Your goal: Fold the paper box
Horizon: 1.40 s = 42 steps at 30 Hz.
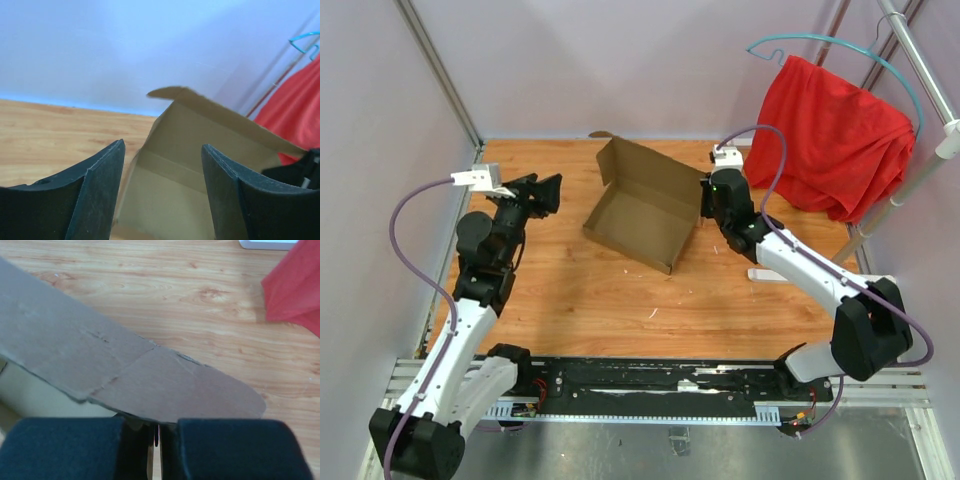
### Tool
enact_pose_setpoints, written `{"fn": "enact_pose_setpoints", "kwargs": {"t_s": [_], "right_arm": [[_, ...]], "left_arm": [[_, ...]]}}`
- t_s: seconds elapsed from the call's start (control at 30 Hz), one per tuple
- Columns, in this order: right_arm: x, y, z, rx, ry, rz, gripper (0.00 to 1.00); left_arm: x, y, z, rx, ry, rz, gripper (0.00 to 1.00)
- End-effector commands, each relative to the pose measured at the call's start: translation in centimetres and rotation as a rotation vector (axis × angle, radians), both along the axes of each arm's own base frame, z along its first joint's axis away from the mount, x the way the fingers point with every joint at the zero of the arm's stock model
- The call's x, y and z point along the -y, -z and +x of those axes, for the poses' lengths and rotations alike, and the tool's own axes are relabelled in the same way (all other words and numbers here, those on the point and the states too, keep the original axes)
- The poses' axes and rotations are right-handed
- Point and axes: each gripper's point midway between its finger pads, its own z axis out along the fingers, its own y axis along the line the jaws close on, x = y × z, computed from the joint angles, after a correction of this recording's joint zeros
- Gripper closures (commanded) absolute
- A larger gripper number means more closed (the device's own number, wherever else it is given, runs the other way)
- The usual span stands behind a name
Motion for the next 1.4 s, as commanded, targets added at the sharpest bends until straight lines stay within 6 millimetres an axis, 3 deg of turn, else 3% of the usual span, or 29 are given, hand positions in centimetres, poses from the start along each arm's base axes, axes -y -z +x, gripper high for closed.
{"fn": "enact_pose_setpoints", "kwargs": {"t_s": [0.0,0.07,0.17,0.47,0.83,1.1,1.37], "right_arm": [[1.9,-0.7,-0.8,0.032,0.055,-0.020,0.99],[2.0,-1.5,-0.7,0.056,0.038,-0.035,0.99],[2.4,-2.8,-0.1,0.093,0.012,-0.067,0.99],[1.5,-6.8,1.1,0.136,-0.226,0.104,0.99],[1.1,-11.9,-0.3,0.133,-0.417,0.297,0.99],[0.0,-11.8,-1.3,0.006,-0.491,0.350,0.99],[0.7,-8.9,-3.5,-0.121,-0.440,0.347,0.99]], "left_arm": [[-2.0,2.8,0.0,-0.009,-0.114,-0.139,0.33],[-2.8,5.2,-0.1,-0.043,-0.157,-0.200,0.34],[-3.1,7.3,0.2,-0.078,-0.185,-0.245,0.35],[-1.1,6.8,2.1,-0.131,-0.101,-0.208,0.36],[-1.1,9.4,3.3,-0.204,-0.121,-0.191,0.38],[-1.1,11.8,3.6,-0.281,-0.131,-0.171,0.40],[-0.1,13.1,3.1,-0.304,-0.073,-0.179,0.41]]}}
